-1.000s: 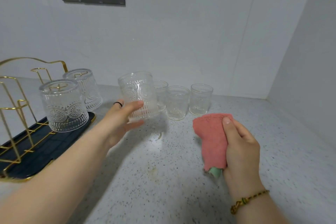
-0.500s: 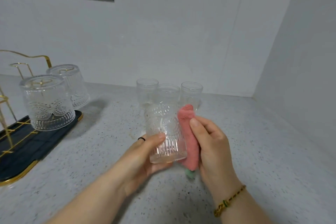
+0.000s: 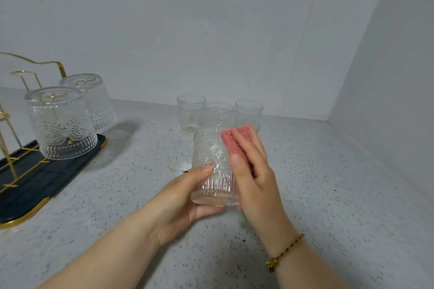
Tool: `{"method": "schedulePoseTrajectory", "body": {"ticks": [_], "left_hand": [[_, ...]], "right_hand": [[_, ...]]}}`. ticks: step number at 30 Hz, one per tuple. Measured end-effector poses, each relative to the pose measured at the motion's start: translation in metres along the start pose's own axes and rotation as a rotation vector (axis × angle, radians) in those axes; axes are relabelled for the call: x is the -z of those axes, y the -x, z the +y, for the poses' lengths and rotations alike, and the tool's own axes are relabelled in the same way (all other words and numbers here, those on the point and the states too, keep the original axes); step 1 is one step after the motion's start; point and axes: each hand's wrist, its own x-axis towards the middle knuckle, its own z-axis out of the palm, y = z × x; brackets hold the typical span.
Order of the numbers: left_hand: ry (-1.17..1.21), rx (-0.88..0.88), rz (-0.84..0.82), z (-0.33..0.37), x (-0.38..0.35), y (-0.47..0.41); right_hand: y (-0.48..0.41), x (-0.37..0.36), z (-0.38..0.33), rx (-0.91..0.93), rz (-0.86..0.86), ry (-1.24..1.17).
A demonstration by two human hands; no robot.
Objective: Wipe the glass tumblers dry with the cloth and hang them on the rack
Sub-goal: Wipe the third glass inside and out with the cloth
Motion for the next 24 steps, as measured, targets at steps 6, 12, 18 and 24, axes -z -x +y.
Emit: {"method": "schedulePoseTrajectory", "body": {"ticks": [6, 12, 18, 24], "left_hand": [[0.024, -0.056, 0.105, 0.009, 0.004, -0.001], [-0.079, -0.019, -0.009, 0.003, 0.002, 0.003], [0.037, -0.097, 0.087, 0.009, 0.002, 0.000], [-0.114, -0.011, 0.015, 0.005, 0.004, 0.000]], "right_hand": [[0.010, -0.016, 0.006, -0.004, -0.100, 0.173], [-0.004, -0.002, 0.001, 0.072, 0.031, 0.113], [0.007, -0.011, -0.002, -0.096, -0.100, 0.068], [0.003, -0.009, -0.003, 0.069, -0.028, 0.164]]}}
